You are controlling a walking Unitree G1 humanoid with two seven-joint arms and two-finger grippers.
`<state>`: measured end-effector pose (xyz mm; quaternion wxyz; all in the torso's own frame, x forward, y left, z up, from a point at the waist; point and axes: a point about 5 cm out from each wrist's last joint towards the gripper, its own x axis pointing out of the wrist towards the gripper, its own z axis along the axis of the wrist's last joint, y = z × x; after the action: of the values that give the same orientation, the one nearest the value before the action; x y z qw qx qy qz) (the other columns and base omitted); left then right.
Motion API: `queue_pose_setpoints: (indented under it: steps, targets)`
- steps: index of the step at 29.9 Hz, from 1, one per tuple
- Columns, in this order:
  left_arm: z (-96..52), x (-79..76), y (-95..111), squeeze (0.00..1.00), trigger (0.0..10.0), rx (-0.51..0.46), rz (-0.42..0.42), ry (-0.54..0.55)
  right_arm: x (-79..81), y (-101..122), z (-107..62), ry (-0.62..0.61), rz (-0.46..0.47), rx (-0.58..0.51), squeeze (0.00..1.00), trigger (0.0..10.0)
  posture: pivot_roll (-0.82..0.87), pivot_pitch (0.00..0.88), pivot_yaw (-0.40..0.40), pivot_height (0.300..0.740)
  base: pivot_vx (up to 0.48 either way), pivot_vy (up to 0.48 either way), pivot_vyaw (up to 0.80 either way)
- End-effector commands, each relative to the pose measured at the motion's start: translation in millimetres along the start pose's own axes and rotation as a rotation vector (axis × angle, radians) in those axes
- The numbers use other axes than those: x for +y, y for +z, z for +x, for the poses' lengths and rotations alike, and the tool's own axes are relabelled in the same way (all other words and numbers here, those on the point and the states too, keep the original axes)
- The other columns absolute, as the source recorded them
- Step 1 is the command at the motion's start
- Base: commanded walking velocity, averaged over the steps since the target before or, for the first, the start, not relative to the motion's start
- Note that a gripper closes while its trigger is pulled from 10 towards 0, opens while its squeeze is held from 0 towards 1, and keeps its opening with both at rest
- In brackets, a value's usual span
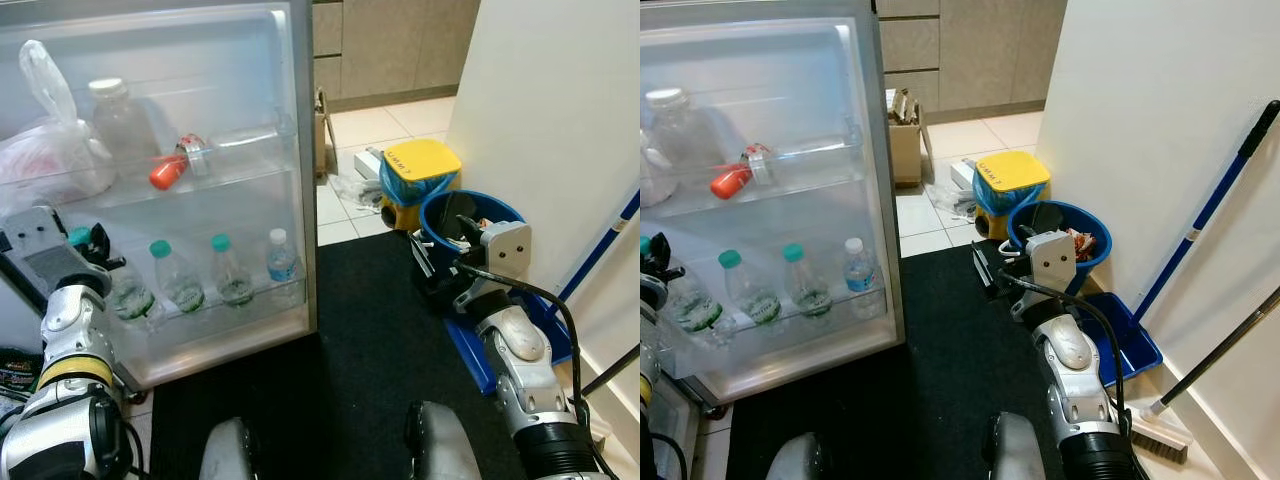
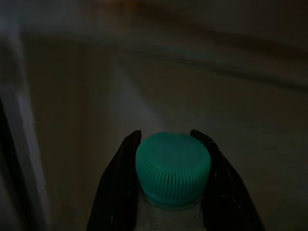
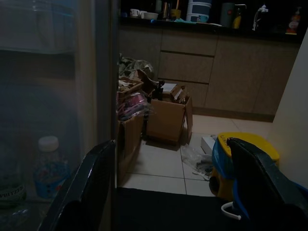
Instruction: Restocking fridge
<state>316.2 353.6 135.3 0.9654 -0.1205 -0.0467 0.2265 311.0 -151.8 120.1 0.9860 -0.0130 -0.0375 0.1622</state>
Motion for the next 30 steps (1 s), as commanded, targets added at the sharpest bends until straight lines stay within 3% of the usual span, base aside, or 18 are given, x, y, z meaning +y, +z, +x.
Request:
queue_pose_setpoints:
  steps: [1, 6, 8, 9, 12, 15, 16, 18, 20, 26, 30]
  targets:
    - [-3.5, -5.8, -19, 0.0, 10.0, 0.081, -0.1, 0.017, 0.8, 1, 0.3, 0.001, 0.005, 0.001, 0.0, 10.0, -0.02, 0.0, -0.069, 0.436, 0.0, 0.0, 0.0]
    - [-1.5, -2.4, -15, 0.0, 10.0, 0.075, -0.137, 0.051, -0.2, 1, -0.6, -0.001, 0.005, 0.0, 0.0, 10.0, -0.03, 0.0, -0.07, 0.436, 0.0, 0.0, 0.0]
    - [-6.1, -4.4, -26, 0.0, 10.0, 0.122, -0.034, 0.031, -0.8, 0, -1.7, -0.002, 0.004, 0.005, 0.0, 10.0, -0.03, 0.0, -0.071, 0.436, 0.0, 0.0, 0.0]
    - [-6.1, -4.4, -26, 0.0, 10.0, 0.122, -0.034, 0.031, -0.8, 0, -1.7, -0.002, 0.004, 0.005, 0.0, 10.0, -0.03, 0.0, -0.071, 0.436, 0.0, 0.0, 0.0]
    - [-14.2, -4.6, -41, 0.0, 10.0, 0.172, 0.165, 0.007, -0.7, 0, -2.3, -0.003, 0.004, 0.006, 0.0, 10.0, -0.03, 0.0, -0.069, 0.436, 0.0, 0.0, 0.0]
    - [-19.9, -5.1, -49, 0.0, 10.0, 0.192, 0.298, -0.029, -1.1, 0, -3.3, -0.005, 0.005, 0.006, 0.0, 10.0, -0.03, 0.0, -0.068, 0.436, 0.0, 0.0, 0.0]
    - [-19.9, -5.1, -49, 0.0, 10.0, 0.192, 0.298, -0.029, -1.1, 0, -3.3, -0.005, 0.005, 0.006, 0.0, 10.0, -0.03, 0.0, -0.068, 0.436, 0.0, 0.0, 0.0]
    - [-24.1, -4.7, -55, 0.0, 10.0, 0.216, 0.435, -0.066, -1.6, -1, -3.8, -0.005, 0.003, 0.01, 0.0, 10.0, -0.03, 0.0, -0.071, 0.436, 0.0, 0.0, 0.0]
    - [-27.3, 0.2, -59, 0.0, 10.0, 0.238, 0.501, -0.067, -1.6, -1, -3.8, -0.004, 0.002, 0.012, 0.0, 10.0, -0.03, 0.0, -0.068, 0.436, 0.0, 0.0, 0.0]
    - [-28.7, 21.8, -54, 0.0, 10.0, 0.254, 0.415, 0.064, -2.2, -2, -4.4, -0.009, 0.004, 0.013, 0.0, 10.0, -0.03, 0.0, -0.067, 0.436, 0.0, 0.0, 0.0]
    - [-28.1, 37.2, -45, 0.0, 10.0, 0.23, 0.296, 0.179, -2.0, -2, -3.8, -0.01, 0.006, 0.012, 0.0, 10.0, -0.03, 0.0, -0.066, 0.436, 0.0, 0.0, 0.0]
